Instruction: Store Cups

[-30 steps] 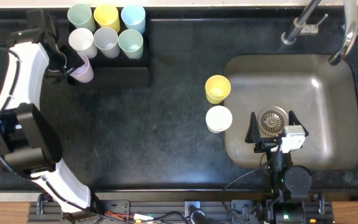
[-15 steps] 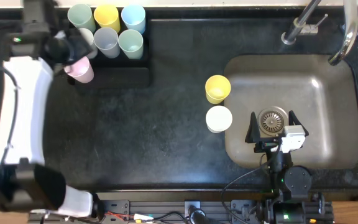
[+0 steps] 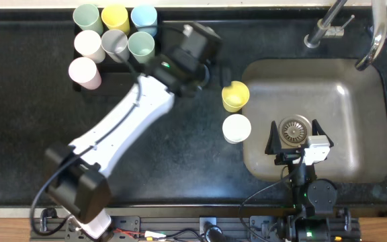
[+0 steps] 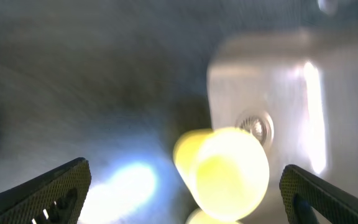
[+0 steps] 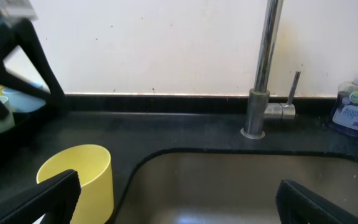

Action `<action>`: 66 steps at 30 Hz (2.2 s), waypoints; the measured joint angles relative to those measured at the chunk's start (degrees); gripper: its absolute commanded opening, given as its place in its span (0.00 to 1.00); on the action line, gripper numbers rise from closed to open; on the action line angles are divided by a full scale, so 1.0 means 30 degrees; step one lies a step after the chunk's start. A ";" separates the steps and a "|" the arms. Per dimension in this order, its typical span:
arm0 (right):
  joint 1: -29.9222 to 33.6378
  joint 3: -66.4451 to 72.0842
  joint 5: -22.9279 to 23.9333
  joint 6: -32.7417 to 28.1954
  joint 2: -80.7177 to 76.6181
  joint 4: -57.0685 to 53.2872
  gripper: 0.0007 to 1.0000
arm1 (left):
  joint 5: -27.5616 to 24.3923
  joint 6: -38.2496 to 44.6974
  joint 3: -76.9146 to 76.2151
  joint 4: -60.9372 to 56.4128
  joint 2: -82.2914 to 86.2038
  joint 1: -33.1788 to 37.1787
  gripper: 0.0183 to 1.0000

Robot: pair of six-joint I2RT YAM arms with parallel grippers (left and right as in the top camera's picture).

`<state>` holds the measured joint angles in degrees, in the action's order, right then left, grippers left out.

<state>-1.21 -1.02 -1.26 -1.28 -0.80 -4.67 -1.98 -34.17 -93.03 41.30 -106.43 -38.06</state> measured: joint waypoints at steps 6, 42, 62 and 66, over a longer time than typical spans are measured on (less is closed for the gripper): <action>0.0000 0.0000 0.0000 0.0007 0.0000 0.0000 1.00 | -0.0087 -0.0007 0.0000 0.0634 -0.0481 -0.1406 1.00; 0.0000 0.0000 0.0000 0.0000 0.0000 0.0000 1.00 | -0.0838 -0.1872 0.0000 0.0415 -0.2543 -0.0160 1.00; 0.0000 0.0000 0.0000 0.0000 0.0000 0.0000 1.00 | -0.0838 -0.2127 -0.0007 0.0219 -0.3694 -0.0153 0.53; 0.0000 0.0000 0.0000 0.0000 0.0000 0.0007 1.00 | -0.0823 -0.2120 -0.0036 0.0219 -0.3694 -0.0153 0.39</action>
<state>-1.21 -1.02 -1.26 -1.28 -0.80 -4.64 -4.45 -40.53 -93.14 41.95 -117.51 -38.52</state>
